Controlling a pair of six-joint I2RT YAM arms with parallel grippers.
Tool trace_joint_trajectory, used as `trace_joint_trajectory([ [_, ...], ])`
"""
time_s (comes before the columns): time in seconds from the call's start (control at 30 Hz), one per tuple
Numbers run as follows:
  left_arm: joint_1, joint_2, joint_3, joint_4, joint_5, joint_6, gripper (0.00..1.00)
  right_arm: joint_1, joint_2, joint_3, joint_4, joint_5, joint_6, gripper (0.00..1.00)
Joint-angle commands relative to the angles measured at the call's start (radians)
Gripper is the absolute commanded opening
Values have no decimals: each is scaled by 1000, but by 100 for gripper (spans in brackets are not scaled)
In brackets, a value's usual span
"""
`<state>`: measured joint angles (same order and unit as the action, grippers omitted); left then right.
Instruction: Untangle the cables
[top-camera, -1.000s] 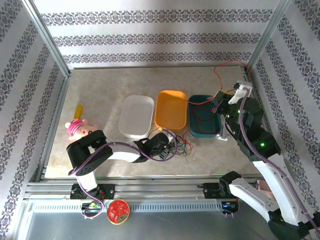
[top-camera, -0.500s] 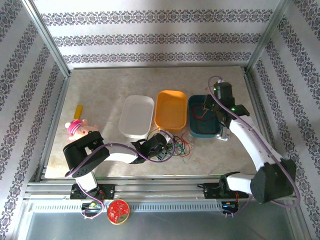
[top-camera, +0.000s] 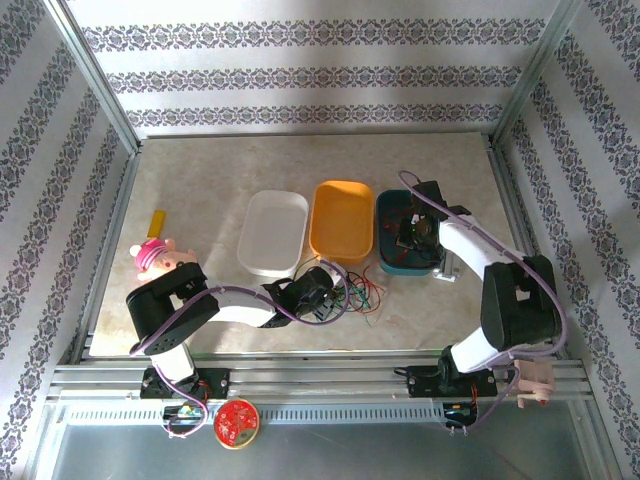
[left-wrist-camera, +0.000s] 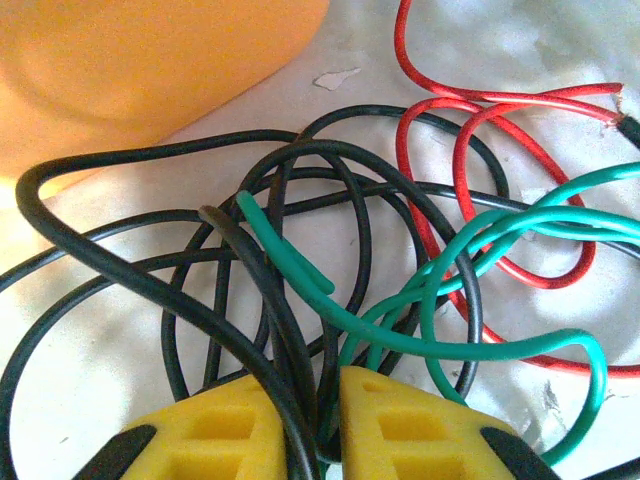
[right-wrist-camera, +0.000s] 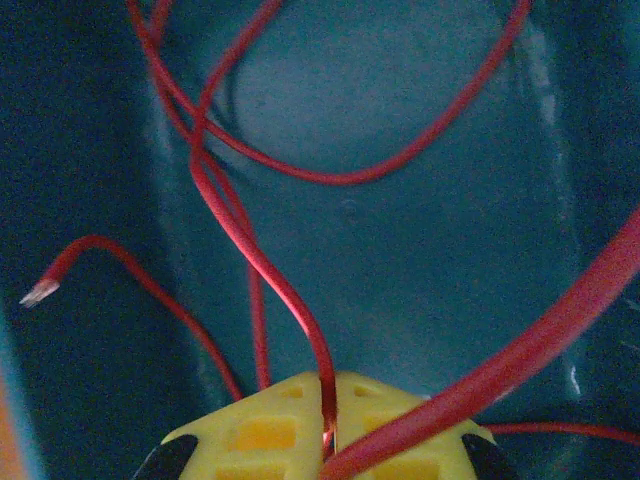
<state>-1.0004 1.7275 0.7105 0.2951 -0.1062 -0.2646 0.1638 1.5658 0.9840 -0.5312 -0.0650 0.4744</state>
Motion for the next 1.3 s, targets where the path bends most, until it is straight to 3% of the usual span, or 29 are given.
trace_joint_trajectory([
  [0.0, -9, -1, -16, -134, -20, 29, 18, -12, 14, 56, -37, -29, 14, 1],
  [0.1, -9, -12, -13, -138, -22, 33, 18, -12, 9, 88, -57, -52, 2, 5],
  [0.17, -9, -18, -12, -140, -23, 37, 18, -12, -1, 104, -85, -35, 3, 28],
  [0.2, -9, -21, -11, -139, -23, 38, 18, -12, -11, 108, -96, -21, 7, 35],
  [0.47, -9, -36, -6, -128, -22, 36, 18, -12, -203, 98, -161, 150, 41, 55],
  [0.67, -9, -45, -5, -119, -20, 37, 18, 15, -340, 71, -229, 245, 47, 57],
  [0.8, -9, -51, -4, -116, -15, 41, 18, 101, -402, 25, -262, 177, 13, 57],
  [0.87, -9, -55, -5, -110, -12, 42, 17, 173, -424, -17, -260, 79, -5, 56],
  [1.03, -9, -52, -5, -102, -9, 42, 16, 361, -400, -118, -238, -56, 20, 52],
  [1.27, -9, -51, -3, -107, -11, 42, 16, 442, -278, -182, -220, 5, 45, 49],
])
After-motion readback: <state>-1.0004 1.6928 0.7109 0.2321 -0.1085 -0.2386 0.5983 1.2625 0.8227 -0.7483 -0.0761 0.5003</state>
